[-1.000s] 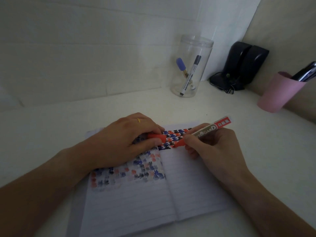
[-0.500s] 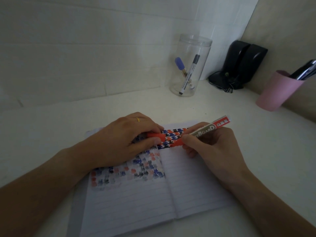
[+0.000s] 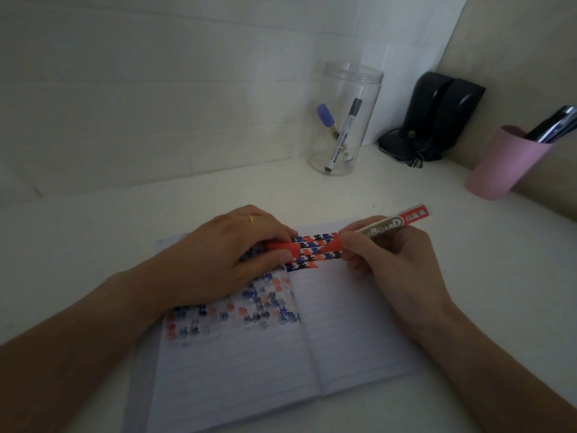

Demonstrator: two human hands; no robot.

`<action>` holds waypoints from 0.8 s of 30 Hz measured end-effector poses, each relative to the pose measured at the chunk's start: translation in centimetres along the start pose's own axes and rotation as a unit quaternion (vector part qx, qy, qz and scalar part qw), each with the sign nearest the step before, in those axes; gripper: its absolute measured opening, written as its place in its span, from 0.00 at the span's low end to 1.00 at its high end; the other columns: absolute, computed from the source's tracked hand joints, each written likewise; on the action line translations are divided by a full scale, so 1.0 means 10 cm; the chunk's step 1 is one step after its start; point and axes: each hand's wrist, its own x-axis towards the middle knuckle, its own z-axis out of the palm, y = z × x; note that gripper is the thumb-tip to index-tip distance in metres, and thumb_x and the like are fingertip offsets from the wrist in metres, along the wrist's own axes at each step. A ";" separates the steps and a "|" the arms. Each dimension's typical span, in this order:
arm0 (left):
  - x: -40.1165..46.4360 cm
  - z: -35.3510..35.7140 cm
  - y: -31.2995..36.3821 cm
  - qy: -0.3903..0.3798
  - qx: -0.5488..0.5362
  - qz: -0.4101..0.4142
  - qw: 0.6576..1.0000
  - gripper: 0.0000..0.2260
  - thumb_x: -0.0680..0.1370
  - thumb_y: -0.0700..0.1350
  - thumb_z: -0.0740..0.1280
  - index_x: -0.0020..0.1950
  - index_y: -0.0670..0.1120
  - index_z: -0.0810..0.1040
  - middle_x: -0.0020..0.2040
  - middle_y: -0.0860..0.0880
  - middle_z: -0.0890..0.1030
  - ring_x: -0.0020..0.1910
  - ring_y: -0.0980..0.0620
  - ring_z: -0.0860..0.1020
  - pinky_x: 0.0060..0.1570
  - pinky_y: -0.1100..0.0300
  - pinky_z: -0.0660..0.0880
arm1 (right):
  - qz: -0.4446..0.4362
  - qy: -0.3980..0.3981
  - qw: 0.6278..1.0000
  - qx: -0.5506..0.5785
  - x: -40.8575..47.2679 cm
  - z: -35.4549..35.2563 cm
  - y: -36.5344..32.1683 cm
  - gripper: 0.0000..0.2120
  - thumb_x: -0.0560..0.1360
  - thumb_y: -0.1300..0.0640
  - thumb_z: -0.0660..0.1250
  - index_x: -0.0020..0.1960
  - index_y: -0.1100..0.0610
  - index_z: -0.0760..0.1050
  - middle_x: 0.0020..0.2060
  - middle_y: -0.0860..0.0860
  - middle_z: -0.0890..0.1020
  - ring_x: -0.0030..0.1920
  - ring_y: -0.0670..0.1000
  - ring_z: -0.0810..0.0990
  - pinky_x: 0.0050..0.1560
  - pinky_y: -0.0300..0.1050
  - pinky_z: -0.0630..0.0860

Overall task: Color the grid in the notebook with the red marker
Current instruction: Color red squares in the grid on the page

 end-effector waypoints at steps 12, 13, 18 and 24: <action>-0.02 -0.04 0.12 0.054 0.039 -0.001 0.998 0.16 0.83 0.59 0.58 0.59 0.52 0.78 0.60 0.57 0.79 0.56 0.59 0.77 0.55 0.58 0.77 | 0.032 -0.049 0.972 0.227 0.01 -0.09 -0.15 0.08 0.77 0.68 0.63 0.44 0.61 0.80 0.31 0.55 0.81 0.33 0.53 0.78 0.33 0.42 0.76; -0.02 -0.05 0.12 0.065 0.051 0.000 0.997 0.14 0.83 0.58 0.59 0.58 0.52 0.78 0.57 0.57 0.79 0.54 0.59 0.77 0.53 0.58 0.76 | 0.033 -0.055 0.971 0.229 0.01 -0.08 -0.16 0.08 0.77 0.68 0.63 0.44 0.62 0.80 0.31 0.56 0.82 0.33 0.53 0.79 0.33 0.42 0.76; -0.02 -0.07 0.14 0.092 0.089 0.003 0.992 0.12 0.83 0.56 0.61 0.57 0.52 0.78 0.52 0.57 0.79 0.49 0.58 0.75 0.49 0.58 0.74 | 0.022 -0.077 0.969 0.233 -0.01 -0.04 -0.18 0.02 0.72 0.66 0.68 0.44 0.62 0.79 0.32 0.59 0.84 0.31 0.53 0.82 0.31 0.40 0.78; -0.02 -0.07 0.16 0.101 0.092 0.016 0.991 0.13 0.84 0.57 0.60 0.57 0.51 0.79 0.52 0.56 0.79 0.48 0.57 0.76 0.49 0.57 0.74 | 0.021 -0.087 0.971 0.223 -0.02 -0.05 -0.20 0.11 0.66 0.59 0.71 0.46 0.64 0.80 0.34 0.60 0.85 0.34 0.54 0.83 0.33 0.41 0.79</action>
